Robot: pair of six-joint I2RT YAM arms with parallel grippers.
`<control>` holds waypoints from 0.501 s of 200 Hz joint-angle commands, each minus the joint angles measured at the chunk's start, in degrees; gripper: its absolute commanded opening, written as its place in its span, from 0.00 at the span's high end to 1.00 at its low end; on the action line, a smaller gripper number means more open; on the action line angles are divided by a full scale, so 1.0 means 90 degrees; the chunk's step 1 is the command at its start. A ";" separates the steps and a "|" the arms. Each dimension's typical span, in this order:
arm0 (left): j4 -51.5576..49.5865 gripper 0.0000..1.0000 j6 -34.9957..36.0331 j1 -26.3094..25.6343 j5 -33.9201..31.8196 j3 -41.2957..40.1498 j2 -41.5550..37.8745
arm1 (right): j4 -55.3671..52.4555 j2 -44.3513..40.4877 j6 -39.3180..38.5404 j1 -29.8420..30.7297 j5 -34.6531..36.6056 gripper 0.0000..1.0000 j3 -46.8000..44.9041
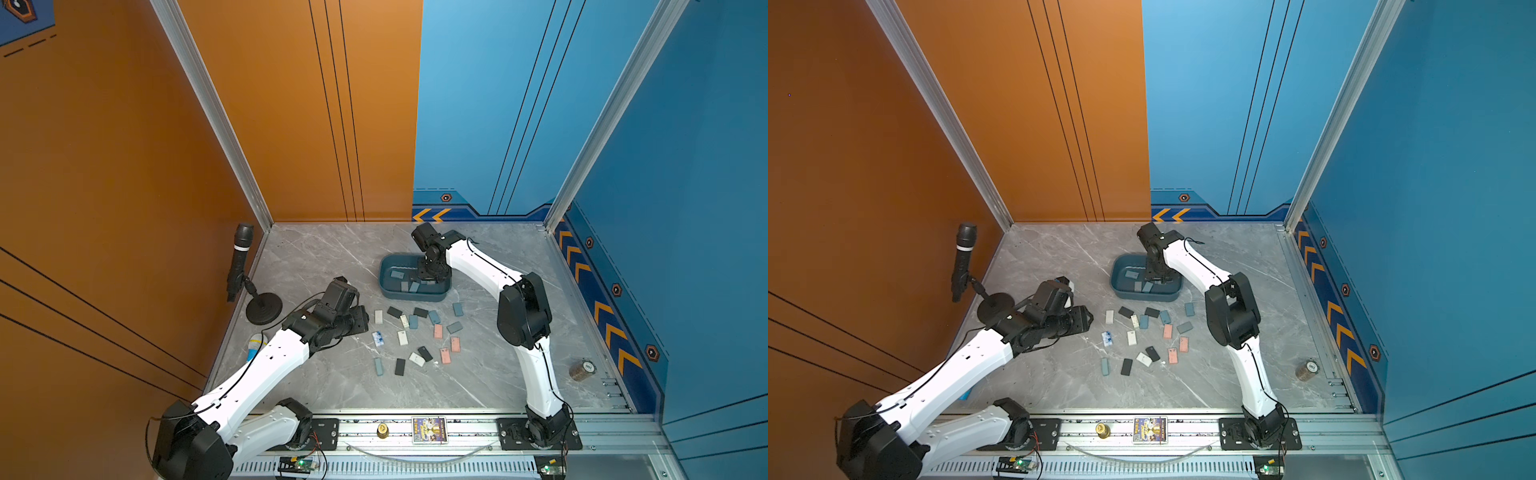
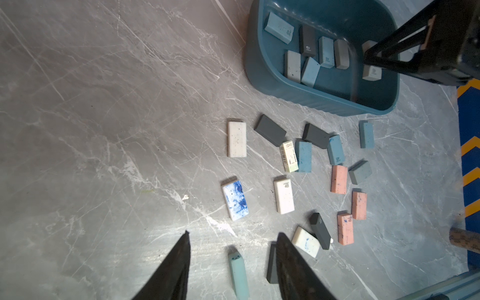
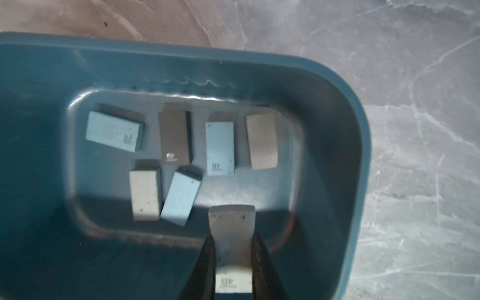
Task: Put the eraser in the storage box
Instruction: Place the eraser in the storage box.
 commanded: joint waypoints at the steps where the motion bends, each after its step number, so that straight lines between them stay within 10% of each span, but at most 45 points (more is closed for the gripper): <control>1: -0.0026 0.46 -0.0082 0.0050 -0.0093 -0.0137 -0.0110 | -0.0344 0.0238 -0.0171 -0.0063 -0.0111 0.86 0.0323; 100: -0.0020 0.47 -0.0141 0.0051 -0.0052 -0.0076 0.0021 | -0.0354 0.0740 -0.0161 -0.0092 -0.0329 0.86 0.0437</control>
